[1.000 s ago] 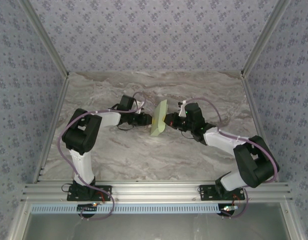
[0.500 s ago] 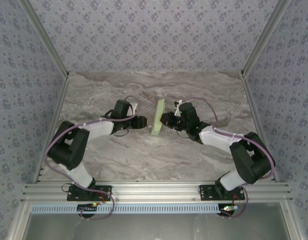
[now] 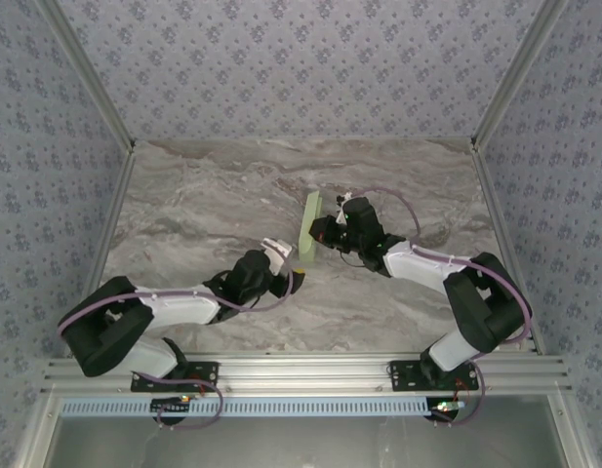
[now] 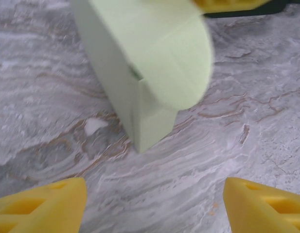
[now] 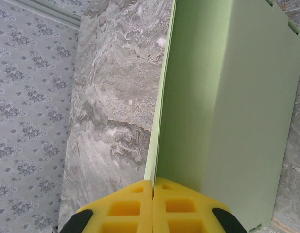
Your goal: Fold the paper box
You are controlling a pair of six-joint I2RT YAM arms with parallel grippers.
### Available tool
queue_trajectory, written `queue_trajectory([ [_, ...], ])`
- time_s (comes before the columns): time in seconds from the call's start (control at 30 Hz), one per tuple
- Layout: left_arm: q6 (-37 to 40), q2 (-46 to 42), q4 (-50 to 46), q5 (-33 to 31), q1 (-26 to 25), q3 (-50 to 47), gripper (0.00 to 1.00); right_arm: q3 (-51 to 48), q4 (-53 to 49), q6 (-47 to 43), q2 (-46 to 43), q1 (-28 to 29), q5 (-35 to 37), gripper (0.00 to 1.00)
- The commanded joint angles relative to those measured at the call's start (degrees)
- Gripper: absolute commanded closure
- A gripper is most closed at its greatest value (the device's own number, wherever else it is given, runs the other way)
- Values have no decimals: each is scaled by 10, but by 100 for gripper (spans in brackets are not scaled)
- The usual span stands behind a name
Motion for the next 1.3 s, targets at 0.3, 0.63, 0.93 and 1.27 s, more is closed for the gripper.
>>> queue_trajectory([
  [0.3,71,103,115,-47,-13,82,23,-3,-38,1,13,1,26,93],
  [0.63,80,160,146,-65,-11,109,29,-9,-30,2,18,-1,27,92],
  [0.93,71,189,221,-76,-10,100,33,-15,-23,7,21,-3,30,93],
  [1.27,67,203,262,-81,-10,90,50,-18,-20,10,21,-6,33,93],
])
